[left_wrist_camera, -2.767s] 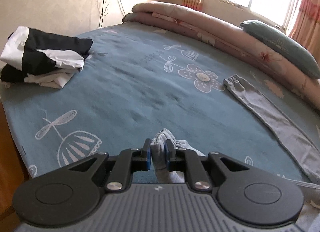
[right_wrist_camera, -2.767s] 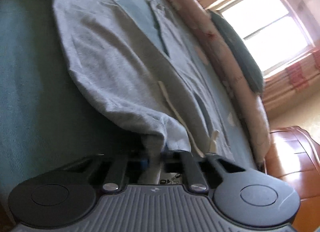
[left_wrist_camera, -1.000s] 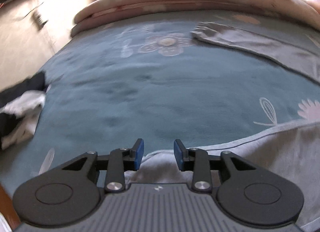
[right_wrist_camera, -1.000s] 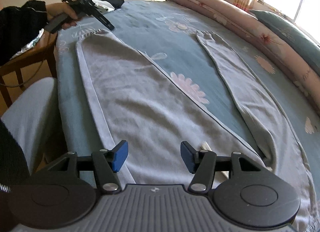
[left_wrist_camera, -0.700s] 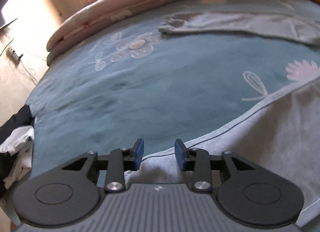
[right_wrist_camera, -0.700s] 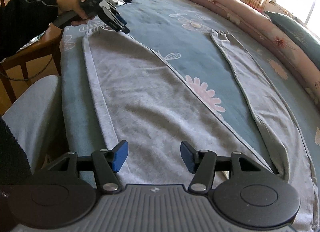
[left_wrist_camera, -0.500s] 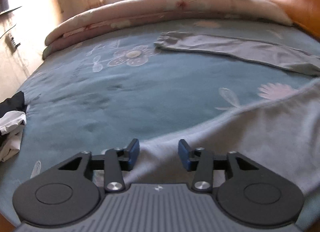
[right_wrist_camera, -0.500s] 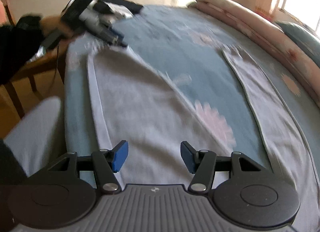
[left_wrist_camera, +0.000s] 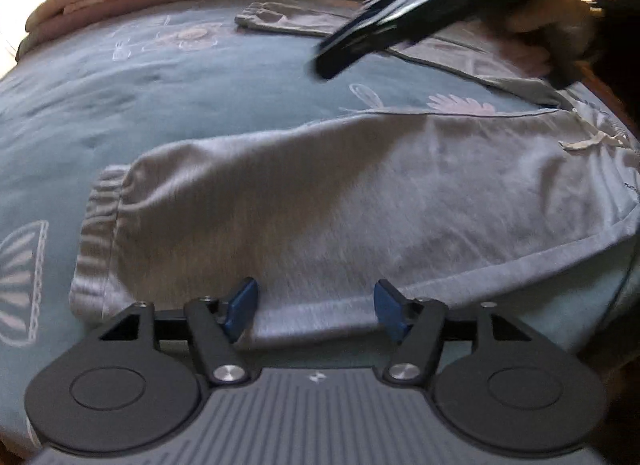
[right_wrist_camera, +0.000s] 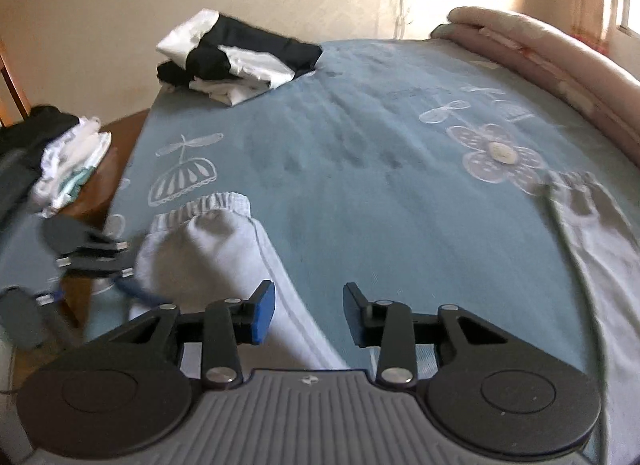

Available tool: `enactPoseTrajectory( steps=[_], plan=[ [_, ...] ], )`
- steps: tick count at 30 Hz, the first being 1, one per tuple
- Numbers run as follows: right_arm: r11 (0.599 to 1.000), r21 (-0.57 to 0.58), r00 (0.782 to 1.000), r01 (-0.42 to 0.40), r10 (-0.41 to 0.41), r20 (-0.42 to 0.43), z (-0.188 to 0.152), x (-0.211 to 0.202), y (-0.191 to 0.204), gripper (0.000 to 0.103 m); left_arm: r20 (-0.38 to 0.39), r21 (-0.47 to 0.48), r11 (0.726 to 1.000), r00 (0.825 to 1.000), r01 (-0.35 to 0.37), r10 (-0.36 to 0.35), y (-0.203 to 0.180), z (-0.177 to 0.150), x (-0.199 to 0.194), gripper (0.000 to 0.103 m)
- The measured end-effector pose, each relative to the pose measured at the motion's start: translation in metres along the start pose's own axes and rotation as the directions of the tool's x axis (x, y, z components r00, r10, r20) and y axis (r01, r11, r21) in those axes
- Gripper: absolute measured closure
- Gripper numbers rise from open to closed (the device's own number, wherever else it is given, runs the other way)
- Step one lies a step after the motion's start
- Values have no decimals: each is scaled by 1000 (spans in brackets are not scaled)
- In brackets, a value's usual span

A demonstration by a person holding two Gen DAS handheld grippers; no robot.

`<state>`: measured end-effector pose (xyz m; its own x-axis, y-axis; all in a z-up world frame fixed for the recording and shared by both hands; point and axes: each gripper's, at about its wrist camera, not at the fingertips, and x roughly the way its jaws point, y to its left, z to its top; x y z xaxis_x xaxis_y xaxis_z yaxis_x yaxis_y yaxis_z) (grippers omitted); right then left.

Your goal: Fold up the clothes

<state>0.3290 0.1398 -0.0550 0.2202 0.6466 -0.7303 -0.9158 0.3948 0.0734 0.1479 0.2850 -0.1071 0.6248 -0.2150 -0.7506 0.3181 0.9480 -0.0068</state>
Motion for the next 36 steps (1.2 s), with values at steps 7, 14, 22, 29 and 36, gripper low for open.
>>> enactPoseTrajectory(
  steps=[7,14,22,29,36],
  plan=[
    [997,-53,997,-51,48,-53,-1,70,4,61,1,-48,998,999,33,-33,5,-16,-2,34],
    [978,-207,999,-6,-2,-43,-10,70,34,89,2,-54,998,999,37,-37,5,-18,-5,30],
    [977,-170,991,129,-133,-14,3,76,26,94,2,-45,999,1000,31,-31,2,-15,-9,29],
    [985,-103,990,141,-137,42,-5,21,28,62,59,-22,1000,998,-9,11,7,4,-14,29],
    [998,43,997,50,-47,-59,-45,-5,27,61,-3,-100,991,996,-85,85,32,12,21,29]
  ],
)
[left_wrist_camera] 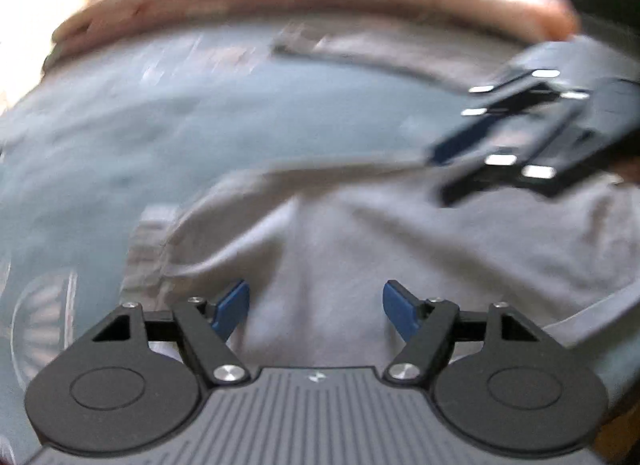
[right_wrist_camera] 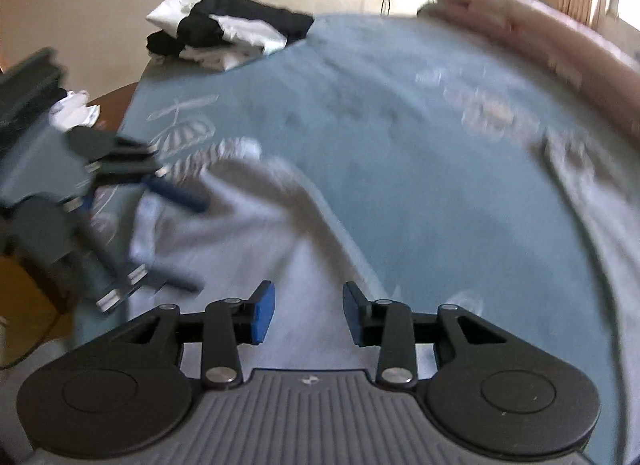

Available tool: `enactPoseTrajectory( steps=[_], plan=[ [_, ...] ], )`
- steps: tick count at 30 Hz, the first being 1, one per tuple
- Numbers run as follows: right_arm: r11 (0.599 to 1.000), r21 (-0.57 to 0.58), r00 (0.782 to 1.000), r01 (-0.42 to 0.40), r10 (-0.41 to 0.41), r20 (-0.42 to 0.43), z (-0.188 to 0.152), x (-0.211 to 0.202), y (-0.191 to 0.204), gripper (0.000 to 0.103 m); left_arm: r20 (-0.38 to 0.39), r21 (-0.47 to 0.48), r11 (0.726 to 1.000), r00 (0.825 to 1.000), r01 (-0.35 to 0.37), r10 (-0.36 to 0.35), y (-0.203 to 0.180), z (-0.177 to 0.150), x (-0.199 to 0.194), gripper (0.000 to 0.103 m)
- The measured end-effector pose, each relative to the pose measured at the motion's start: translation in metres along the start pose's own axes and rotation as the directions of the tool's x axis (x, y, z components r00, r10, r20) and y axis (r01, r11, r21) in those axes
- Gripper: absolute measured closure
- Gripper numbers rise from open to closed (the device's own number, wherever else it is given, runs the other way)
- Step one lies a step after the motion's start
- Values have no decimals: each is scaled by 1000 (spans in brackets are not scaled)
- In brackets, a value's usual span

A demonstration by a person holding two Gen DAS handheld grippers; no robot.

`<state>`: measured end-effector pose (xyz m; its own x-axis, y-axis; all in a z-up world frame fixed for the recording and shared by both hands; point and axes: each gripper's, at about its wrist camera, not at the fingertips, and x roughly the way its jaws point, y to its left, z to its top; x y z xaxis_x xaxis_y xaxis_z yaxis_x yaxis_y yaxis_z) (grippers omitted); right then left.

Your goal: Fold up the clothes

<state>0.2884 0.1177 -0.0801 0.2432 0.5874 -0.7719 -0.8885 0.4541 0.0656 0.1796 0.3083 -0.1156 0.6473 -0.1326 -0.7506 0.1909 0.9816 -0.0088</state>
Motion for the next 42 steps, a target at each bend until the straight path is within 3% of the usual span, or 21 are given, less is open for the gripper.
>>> enactPoseTrajectory(
  steps=[4,6,8,12,14,19,25,29,34,37,42],
  plan=[
    [1000,4,1000,19,-19,-18,-14,23,8,59,-48,-34,999,998,-35,33,8,-11,-11,27],
    [1000,1,1000,28,-28,2,-12,34,15,42,-70,-48,998,996,-50,47,12,-15,-19,27],
    [999,-6,999,35,-35,19,-6,42,22,35,-93,-61,996,994,-66,60,16,-20,-27,27],
    [999,-24,999,36,-35,20,-3,24,35,36,-58,11,994,993,-107,107,-2,-5,-41,27],
    [998,-22,997,67,-66,35,-11,-2,33,36,-19,37,996,997,-77,78,-16,5,-45,27],
    [968,83,971,237,-239,14,-65,-79,14,34,48,116,993,999,-19,14,-58,30,-43,25],
    [854,306,905,420,-419,-70,-163,-135,-6,30,40,203,978,997,55,-65,-121,43,-8,25],
    [781,409,871,472,-485,-81,-207,-134,-5,30,9,262,964,999,37,-40,-150,33,16,25],
    [718,538,865,441,-500,-43,-243,-136,10,21,-27,130,991,999,31,-27,-145,7,10,19],
    [727,520,859,448,-510,-26,-257,-138,31,14,-48,110,993,999,30,-25,-140,-7,2,12],
    [750,476,860,459,-509,-28,-258,-148,40,12,-42,221,975,999,-12,22,-157,8,-8,13]
  ],
)
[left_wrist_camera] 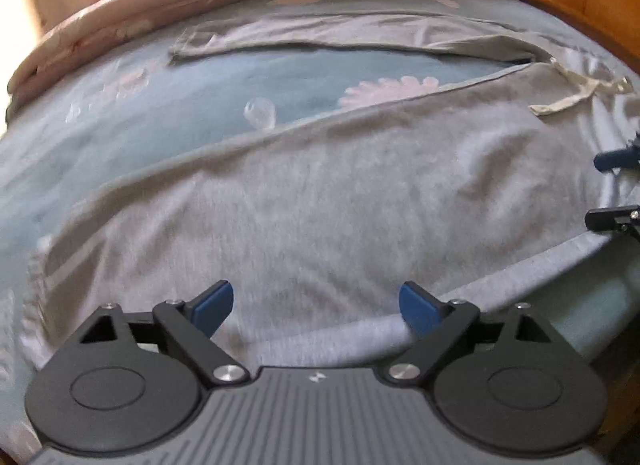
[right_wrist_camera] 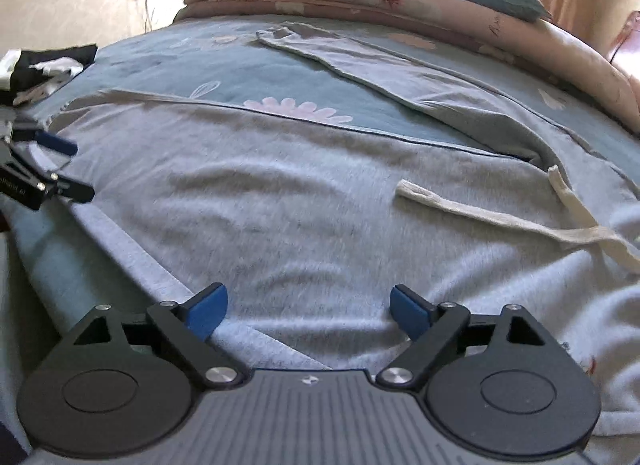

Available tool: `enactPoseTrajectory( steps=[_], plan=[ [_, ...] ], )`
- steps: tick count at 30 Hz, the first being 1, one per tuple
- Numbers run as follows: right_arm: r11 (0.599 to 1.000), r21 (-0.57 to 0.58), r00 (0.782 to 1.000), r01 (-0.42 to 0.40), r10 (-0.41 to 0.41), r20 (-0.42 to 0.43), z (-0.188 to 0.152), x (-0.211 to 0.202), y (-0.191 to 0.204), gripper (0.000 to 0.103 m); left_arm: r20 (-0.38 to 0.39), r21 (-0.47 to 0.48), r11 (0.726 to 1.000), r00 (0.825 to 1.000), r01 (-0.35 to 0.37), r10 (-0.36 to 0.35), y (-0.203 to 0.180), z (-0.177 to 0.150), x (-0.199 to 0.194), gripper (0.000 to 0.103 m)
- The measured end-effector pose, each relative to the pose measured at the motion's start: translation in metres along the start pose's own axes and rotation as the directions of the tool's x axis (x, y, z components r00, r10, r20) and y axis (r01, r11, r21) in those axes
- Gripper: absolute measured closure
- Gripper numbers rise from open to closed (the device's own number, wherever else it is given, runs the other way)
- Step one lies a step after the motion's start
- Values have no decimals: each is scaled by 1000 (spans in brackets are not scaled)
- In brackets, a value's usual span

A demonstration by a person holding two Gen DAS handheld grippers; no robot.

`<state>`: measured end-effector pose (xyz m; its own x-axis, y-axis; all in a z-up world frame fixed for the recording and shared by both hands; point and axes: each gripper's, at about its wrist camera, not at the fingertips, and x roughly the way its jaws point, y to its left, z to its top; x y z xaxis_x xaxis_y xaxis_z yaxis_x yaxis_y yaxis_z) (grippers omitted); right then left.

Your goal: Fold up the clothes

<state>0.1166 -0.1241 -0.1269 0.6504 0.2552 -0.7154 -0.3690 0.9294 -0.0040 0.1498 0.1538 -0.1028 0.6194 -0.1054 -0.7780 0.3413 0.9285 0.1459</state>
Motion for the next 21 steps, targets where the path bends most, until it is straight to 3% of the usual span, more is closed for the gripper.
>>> enactPoseTrajectory(
  steps=[3,6,8,12,15,21],
  plan=[
    [1000,-13,999,18,-17,45,14,-2,-4,12,67,54,999,998,-2,-1,-13,29,-3,13],
    [999,-14,995,53,-51,85,32,5,-5,12,81,73,997,996,28,-34,-33,50,10,13],
    [999,-11,996,44,-43,72,26,4,-4,12,86,86,995,995,49,-56,-46,62,20,13],
    [1000,-5,999,25,-25,47,14,4,-4,8,18,63,994,996,89,-90,-63,46,39,13],
    [1000,-1,1000,12,-12,28,6,3,-4,3,3,-65,987,989,146,-146,-56,25,33,13],
    [1000,7,1000,-28,28,-10,-2,3,-7,2,-53,58,989,990,136,-133,-60,18,13,12]
  ],
)
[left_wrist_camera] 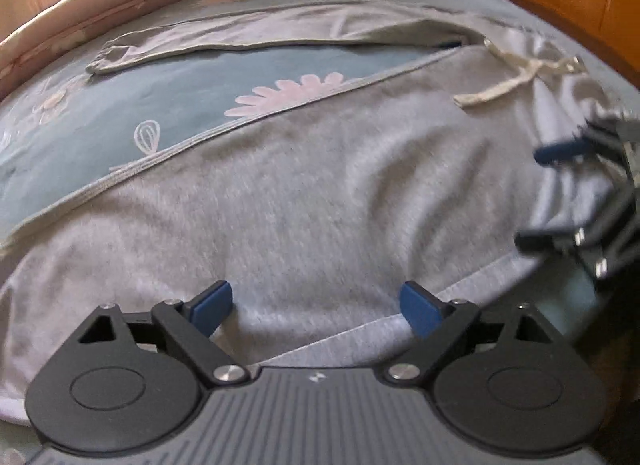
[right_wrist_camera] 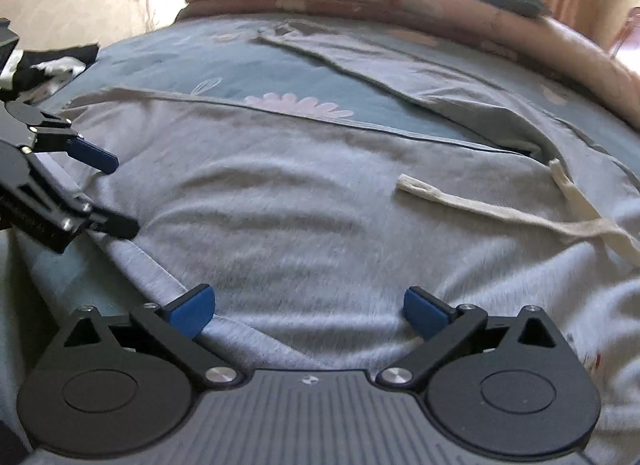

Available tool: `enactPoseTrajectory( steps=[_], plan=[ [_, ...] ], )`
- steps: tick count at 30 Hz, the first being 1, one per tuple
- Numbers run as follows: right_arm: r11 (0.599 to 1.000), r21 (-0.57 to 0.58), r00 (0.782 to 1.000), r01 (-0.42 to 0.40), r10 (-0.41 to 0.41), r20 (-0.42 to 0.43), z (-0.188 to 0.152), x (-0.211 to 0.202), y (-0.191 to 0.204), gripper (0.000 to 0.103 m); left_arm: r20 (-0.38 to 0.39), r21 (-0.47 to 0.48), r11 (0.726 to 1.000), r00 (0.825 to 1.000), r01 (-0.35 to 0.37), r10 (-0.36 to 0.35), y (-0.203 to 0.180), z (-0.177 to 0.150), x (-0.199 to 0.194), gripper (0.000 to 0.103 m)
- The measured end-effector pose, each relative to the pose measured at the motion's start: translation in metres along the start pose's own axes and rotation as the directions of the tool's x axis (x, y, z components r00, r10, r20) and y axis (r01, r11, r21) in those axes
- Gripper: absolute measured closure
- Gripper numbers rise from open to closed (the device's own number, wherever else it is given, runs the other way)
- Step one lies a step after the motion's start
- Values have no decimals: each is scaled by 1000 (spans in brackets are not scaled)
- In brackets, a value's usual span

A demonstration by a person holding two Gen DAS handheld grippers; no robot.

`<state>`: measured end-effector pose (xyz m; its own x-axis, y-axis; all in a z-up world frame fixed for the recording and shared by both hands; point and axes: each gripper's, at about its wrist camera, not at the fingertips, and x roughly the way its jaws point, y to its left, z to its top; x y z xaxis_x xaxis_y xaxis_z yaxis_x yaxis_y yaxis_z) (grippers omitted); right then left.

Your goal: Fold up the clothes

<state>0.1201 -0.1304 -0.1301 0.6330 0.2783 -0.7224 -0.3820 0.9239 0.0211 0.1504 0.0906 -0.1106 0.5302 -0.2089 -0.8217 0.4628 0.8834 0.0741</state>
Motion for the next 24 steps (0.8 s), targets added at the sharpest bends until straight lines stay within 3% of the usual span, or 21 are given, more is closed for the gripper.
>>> enactPoseTrajectory(
  steps=[2,4,6,9,12,16,18,22,24],
  plan=[
    [1000,1,1000,-28,28,12,14,-1,-8,5,26,50,998,999,-23,22,-1,13,-3,12],
    [999,6,997,-37,37,62,39,-1,-19,15,75,104,993,996,-64,56,-1,28,-2,12],
    [999,2,994,-48,48,96,66,6,-27,31,92,125,988,993,-87,76,1,42,7,12],
    [998,2,992,-64,64,112,105,31,-36,51,58,92,994,997,-50,45,8,49,24,12],
    [997,-11,995,-79,79,57,115,64,-35,59,26,51,999,1000,9,-10,14,36,32,12],
    [995,-25,995,-94,93,-20,119,101,-34,57,36,-20,997,997,74,-73,28,20,24,11],
    [994,-49,995,-93,94,15,106,96,-32,56,45,0,997,996,76,-76,27,16,22,11],
    [996,9,996,-83,83,25,105,75,-40,55,38,46,998,998,47,-48,18,22,19,11],
    [998,-2,997,-68,68,46,100,62,-41,42,37,73,997,999,32,-35,12,19,19,11]
  ],
)
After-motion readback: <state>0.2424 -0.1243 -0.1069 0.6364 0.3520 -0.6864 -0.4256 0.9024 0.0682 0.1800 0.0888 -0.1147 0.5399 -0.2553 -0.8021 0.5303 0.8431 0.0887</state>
